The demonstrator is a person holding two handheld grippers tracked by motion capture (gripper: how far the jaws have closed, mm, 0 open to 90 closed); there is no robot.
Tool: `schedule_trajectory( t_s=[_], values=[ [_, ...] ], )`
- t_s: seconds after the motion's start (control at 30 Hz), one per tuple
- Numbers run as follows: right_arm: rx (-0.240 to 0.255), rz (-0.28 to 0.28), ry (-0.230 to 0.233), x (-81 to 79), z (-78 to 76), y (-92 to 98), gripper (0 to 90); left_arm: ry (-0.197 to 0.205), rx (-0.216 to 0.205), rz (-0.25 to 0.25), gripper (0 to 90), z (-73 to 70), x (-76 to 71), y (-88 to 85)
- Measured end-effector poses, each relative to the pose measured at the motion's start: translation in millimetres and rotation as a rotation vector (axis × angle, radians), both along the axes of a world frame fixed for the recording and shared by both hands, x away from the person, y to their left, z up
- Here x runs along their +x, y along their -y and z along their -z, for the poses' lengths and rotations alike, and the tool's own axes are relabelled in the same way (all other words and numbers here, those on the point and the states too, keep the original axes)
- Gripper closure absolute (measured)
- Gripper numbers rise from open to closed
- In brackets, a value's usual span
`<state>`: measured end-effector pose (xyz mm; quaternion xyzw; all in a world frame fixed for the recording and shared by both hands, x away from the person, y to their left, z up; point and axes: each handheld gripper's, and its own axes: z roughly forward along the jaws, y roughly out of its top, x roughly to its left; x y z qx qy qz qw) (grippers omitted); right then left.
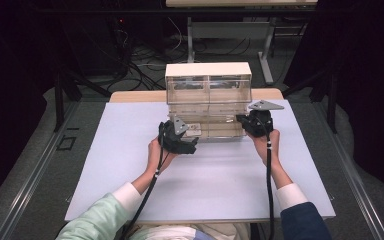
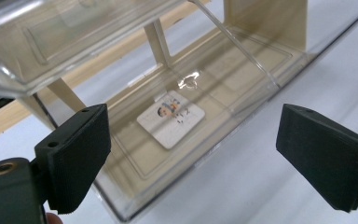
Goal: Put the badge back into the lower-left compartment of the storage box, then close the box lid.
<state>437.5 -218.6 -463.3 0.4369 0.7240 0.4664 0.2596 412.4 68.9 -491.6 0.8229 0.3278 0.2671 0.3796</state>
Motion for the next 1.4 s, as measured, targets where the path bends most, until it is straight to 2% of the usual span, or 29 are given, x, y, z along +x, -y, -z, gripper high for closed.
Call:
schedule_trajectory(
  t_s=[0.17,0.2,0.63,0.83,0.93,1.03,1.4],
  values=[
    [-0.009,0.002,0.000,0.1,0.3,-0.2,90.0,-0.017,0.013,0.019,8.0,1.2,-8.3,-10.0],
    [-0.009,0.004,-0.002,0.1,0.4,-0.3,90.0,-0.022,0.027,0.026,7.7,1.5,-9.6,-12.5],
    [-0.007,0.005,-0.009,-0.4,0.2,-0.7,90.0,-0.060,0.033,-0.004,4.9,6.9,-23.7,-47.8],
    [-0.012,0.004,-0.010,-0.2,0.5,-0.9,90.0,-0.054,0.040,-0.020,4.7,7.0,-31.1,-63.8],
    [-0.015,0.008,-0.014,-0.8,0.1,-1.0,90.0,-0.046,0.053,-0.028,4.7,7.0,-35.2,-69.9],
    [-0.011,-0.001,-0.009,-0.2,0.7,-1.1,90.0,-0.056,0.044,-0.032,4.7,7.7,-40.0,-74.1],
    [-0.016,0.002,-0.015,-0.6,0.2,-1.1,90.0,-0.086,0.064,-0.051,4.1,11.7,-50.3,-96.0]
  ],
)
